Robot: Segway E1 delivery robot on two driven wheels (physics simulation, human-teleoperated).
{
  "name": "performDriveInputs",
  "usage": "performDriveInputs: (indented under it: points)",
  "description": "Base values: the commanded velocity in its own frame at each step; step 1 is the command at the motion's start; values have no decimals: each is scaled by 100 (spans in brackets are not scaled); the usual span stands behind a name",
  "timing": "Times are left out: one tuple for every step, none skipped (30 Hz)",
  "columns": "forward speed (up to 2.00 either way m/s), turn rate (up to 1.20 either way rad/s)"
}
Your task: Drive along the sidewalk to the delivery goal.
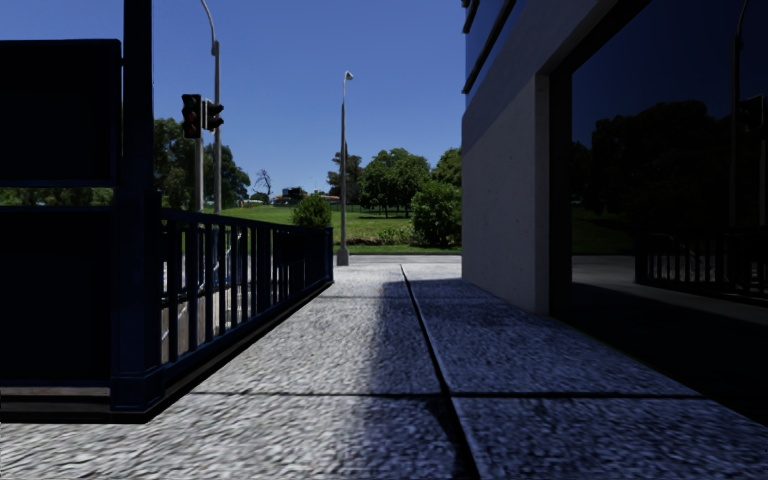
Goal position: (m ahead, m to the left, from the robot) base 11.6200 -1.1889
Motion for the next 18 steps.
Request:
performDriveInputs:
  points:
    - [194,0]
    - [194,0]
    - [194,0]
    - [194,0]
    - [194,0]
    - [194,0]
    - [194,0]
    - [194,0]
    - [194,0]
    - [194,0]
    - [194,0]
    - [194,-1]
    - [194,-1]
    - [194,-13]
    - [194,-21]
    - [194,-21]
    - [194,-22]
    - [194,-23]
